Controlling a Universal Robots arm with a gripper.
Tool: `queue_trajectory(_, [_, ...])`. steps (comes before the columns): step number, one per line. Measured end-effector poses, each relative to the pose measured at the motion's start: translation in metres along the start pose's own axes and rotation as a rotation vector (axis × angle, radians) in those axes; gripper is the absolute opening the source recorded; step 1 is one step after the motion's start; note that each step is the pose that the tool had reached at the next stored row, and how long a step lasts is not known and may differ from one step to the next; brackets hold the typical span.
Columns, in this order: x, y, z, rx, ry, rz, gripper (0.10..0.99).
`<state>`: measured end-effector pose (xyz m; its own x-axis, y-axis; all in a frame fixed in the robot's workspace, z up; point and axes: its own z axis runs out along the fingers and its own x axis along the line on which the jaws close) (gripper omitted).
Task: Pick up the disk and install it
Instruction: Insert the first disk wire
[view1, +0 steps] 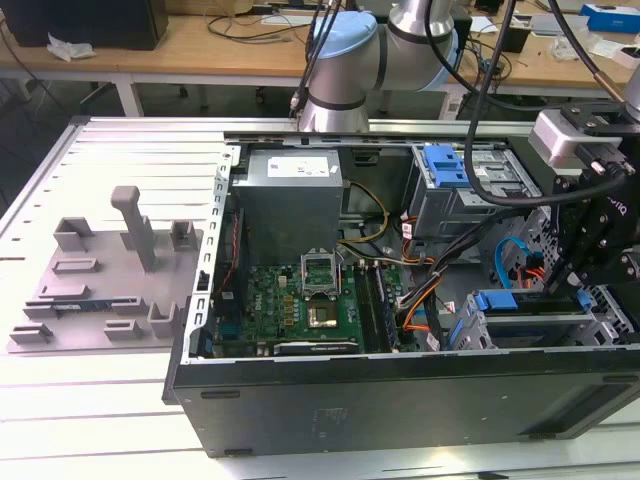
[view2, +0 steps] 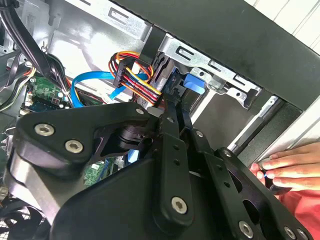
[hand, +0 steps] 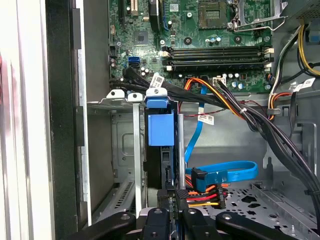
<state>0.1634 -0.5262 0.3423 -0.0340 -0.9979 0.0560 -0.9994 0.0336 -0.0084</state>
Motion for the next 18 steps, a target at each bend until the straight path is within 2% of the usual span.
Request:
queue_trajectory(14, [-0.0004,-0.0002,0.0052,0.0,-0.0007,0.0,0.176])
queue_trajectory(15, [-0.0004,-0.0002,0.0042,0.0,-0.0008,0.0,0.176])
queue_trajectory(16, [-0.0002,-0.0002,0.0007,0.0,-0.0003,0.0,0.235])
queue_trajectory(17, [0.0002,-0.0003,-0.0064,0.001,-0.0005,0.0,0.302])
queue_trajectory(18, [0.0005,-0.0003,-0.0117,0.002,-0.0003,0.0,0.302])
